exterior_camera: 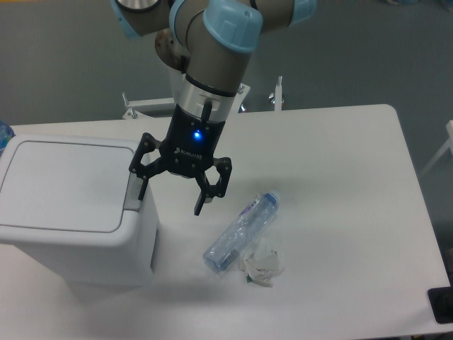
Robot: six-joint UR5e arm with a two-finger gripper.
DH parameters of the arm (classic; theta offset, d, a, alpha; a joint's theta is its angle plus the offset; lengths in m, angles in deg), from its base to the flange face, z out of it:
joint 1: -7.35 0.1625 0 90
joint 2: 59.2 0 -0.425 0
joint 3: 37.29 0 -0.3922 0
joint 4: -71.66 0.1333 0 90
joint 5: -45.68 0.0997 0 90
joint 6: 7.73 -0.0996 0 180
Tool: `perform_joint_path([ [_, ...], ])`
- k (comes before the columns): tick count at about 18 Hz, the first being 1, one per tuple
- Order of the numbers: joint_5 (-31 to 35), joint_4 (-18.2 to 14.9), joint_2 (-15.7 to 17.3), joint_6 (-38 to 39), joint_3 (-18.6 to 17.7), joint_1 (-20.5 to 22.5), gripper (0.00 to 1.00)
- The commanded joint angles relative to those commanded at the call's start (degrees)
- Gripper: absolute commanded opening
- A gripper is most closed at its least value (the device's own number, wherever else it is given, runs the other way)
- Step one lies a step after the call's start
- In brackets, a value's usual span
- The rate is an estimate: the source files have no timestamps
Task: Open the trash can
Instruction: 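Press down on the grey lid button with the gripper finger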
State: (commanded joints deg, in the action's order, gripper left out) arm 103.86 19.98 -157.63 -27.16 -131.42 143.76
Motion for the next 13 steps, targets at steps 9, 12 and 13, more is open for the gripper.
perform_joint_path([
  [9,0.00,-0.09,-0.44,0.00,-0.09,-0.09,1.00],
  [12,0.00,-0.09,-0.44,0.00,-0.09,-0.09,1.00],
  [13,0.00,0.00,-0.44,0.00,-0.09,-0.09,1.00],
])
